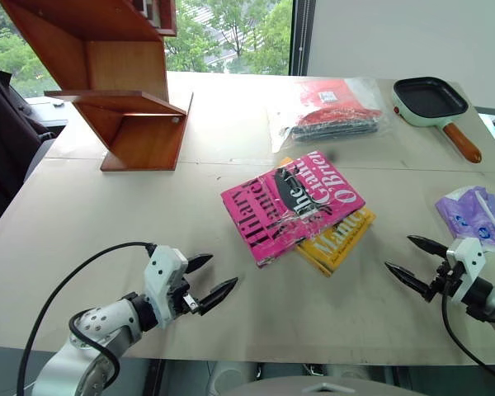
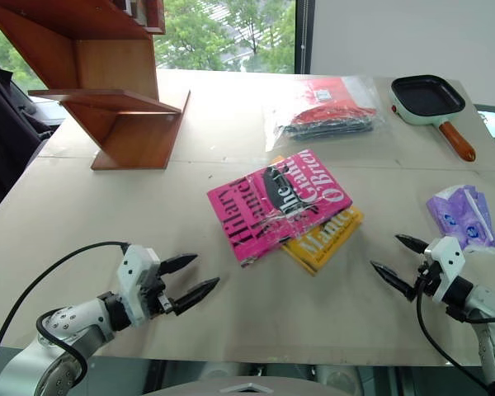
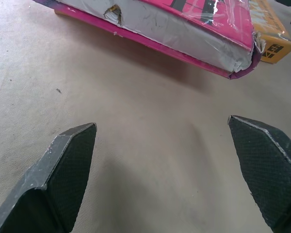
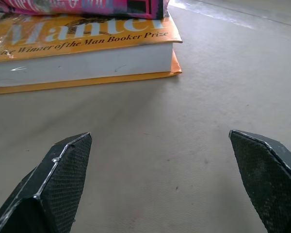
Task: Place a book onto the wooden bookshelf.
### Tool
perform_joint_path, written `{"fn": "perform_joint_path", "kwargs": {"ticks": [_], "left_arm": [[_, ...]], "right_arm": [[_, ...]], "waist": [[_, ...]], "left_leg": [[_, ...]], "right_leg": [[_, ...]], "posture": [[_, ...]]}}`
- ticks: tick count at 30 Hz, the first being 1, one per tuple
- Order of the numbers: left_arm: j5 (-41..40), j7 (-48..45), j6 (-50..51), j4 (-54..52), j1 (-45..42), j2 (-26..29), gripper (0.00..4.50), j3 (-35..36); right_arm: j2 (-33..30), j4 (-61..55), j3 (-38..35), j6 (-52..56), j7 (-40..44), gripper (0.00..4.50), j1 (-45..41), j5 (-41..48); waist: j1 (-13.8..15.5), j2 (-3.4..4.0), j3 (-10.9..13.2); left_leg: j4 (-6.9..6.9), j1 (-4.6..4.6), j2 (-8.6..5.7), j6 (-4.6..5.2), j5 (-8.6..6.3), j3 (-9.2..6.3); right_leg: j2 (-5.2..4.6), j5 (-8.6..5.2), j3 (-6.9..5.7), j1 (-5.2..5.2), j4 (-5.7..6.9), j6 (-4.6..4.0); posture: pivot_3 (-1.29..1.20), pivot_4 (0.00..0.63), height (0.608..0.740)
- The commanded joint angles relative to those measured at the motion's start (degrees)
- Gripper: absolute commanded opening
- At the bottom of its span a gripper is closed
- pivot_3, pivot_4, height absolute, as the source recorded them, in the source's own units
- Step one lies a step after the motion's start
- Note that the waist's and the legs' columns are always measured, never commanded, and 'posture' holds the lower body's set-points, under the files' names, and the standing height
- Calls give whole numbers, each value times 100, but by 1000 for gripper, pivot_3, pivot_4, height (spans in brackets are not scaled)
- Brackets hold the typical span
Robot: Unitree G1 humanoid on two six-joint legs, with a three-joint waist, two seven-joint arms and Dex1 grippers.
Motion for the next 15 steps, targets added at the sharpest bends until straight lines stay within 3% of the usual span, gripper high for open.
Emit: {"fn": "perform_joint_path", "kwargs": {"ticks": [1,8,12,15], "left_arm": [[5,-67,-116,-47,17,-37,4476,61],[19,-109,-119,-52,22,-54,4476,54],[42,-143,-144,-32,30,-51,4500,65],[71,-142,-161,-27,27,-60,4500,60]], "right_arm": [[-72,-63,-165,-69,19,4500,4,18],[-77,-87,-172,-32,28,4500,21,46],[-73,-77,-171,-53,12,2762,18,24],[-89,-57,-163,-69,-21,2762,3,-31]], "waist": [[0,0,0],[-1,0,0],[-1,0,0],[-1,0,0]], "left_leg": [[0,0,0,0,0,0],[0,0,0,0,0,0],[0,0,0,0,0,0],[0,0,0,0,0,0]], "right_leg": [[0,1,0,0,0,1],[0,3,0,1,0,5],[0,3,0,0,0,6],[1,3,0,0,0,6]], "posture": [[0,150,740],[0,150,740],[0,150,740],[0,150,740]]}}
